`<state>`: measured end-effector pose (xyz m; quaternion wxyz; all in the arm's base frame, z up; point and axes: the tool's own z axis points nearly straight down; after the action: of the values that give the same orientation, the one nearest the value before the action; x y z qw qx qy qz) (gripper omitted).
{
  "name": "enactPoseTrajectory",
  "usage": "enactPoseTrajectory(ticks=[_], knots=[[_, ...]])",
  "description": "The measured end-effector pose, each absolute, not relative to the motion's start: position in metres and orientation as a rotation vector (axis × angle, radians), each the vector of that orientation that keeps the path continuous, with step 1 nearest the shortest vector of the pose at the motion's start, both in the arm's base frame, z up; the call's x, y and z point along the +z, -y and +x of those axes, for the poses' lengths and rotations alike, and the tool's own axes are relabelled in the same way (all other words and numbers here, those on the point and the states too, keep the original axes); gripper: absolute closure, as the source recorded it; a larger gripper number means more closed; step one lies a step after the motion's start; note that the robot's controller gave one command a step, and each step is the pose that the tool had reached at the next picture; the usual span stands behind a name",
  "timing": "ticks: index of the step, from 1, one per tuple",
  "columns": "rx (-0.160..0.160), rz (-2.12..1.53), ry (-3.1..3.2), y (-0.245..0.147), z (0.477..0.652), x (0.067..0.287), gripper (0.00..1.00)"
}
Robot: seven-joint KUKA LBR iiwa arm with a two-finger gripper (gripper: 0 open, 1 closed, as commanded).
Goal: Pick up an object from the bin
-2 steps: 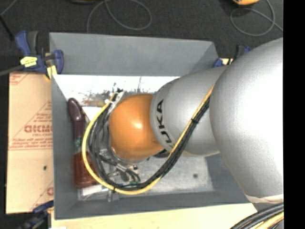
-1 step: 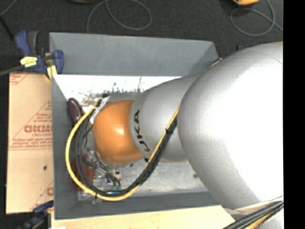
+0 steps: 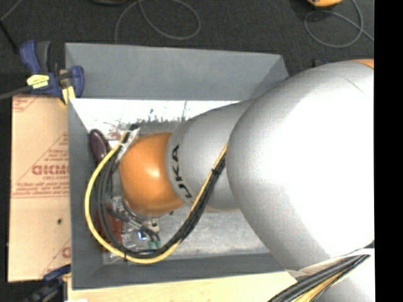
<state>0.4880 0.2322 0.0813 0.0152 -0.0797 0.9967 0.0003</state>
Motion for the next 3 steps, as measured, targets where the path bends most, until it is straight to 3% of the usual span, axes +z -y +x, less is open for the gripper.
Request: enactPoseTrajectory(ticks=[1,3], knots=[[0.01,-0.259,-3.112,-0.2279,0.4803,0.0983,1.0],[0.011,-0.257,-3.112,-0.2279,0.4805,0.0988,1.0]])
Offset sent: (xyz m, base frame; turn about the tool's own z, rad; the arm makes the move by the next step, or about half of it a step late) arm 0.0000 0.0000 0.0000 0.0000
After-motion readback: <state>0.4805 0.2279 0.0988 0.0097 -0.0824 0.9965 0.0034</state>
